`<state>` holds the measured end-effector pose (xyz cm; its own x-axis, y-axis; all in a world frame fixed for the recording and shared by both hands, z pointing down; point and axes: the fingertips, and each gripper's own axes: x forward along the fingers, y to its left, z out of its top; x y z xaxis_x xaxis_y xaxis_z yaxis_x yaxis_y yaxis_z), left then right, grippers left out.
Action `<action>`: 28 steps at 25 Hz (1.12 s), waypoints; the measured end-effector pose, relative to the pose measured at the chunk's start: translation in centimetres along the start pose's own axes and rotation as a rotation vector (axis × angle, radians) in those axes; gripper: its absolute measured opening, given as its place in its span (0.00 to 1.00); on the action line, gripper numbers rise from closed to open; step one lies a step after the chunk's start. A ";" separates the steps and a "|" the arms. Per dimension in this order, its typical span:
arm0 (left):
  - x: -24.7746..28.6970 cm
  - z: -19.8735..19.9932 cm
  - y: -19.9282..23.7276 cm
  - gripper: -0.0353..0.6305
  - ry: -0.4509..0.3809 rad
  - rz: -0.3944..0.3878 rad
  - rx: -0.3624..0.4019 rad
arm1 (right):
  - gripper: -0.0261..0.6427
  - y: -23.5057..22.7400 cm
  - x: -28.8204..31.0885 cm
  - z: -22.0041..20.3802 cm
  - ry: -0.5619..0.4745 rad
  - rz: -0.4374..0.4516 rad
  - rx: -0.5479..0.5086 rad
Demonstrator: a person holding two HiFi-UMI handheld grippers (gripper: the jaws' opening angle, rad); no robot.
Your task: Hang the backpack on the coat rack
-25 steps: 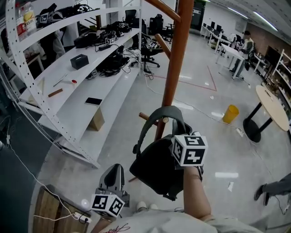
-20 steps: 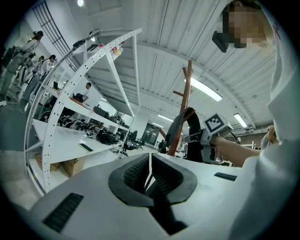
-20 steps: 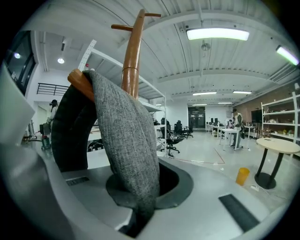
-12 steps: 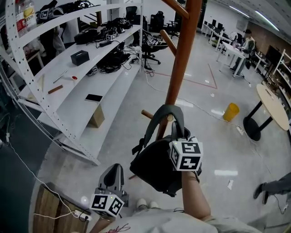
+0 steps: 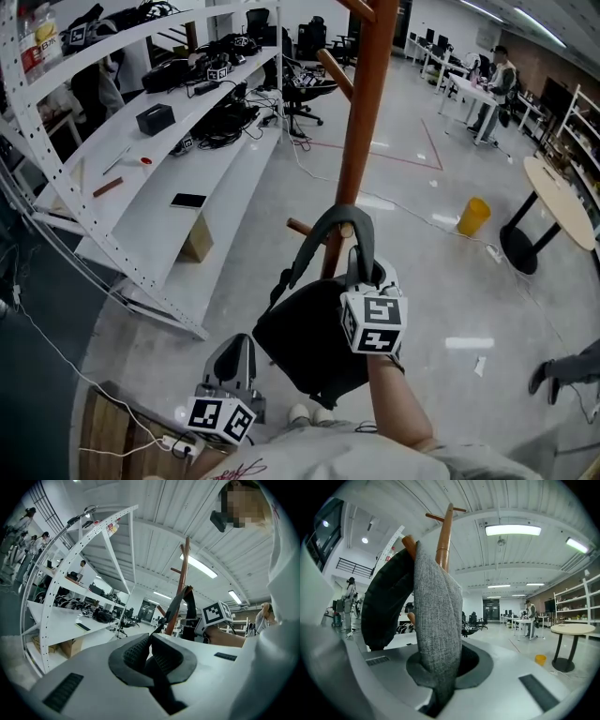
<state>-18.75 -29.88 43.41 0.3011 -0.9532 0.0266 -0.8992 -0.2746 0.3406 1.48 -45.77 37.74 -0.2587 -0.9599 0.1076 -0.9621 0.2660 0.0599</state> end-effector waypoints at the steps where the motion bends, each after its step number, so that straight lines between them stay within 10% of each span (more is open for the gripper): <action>1: -0.1 0.0 0.1 0.09 0.002 -0.002 0.002 | 0.07 0.1 0.0 0.0 -0.004 -0.004 -0.007; 20: -0.2 -0.9 -0.4 0.09 0.018 -0.058 0.002 | 0.08 1.1 -1.2 -0.2 -0.061 -0.033 -0.083; 28: -1.3 -1.0 -2.7 0.09 0.014 -0.090 0.018 | 0.25 1.0 -4.2 -0.8 -0.068 -0.042 -0.137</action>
<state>-16.41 -27.80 43.43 0.3853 -0.9227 0.0099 -0.8737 -0.3614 0.3257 1.70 -41.37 38.14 -0.2281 -0.9730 0.0350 -0.9527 0.2304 0.1980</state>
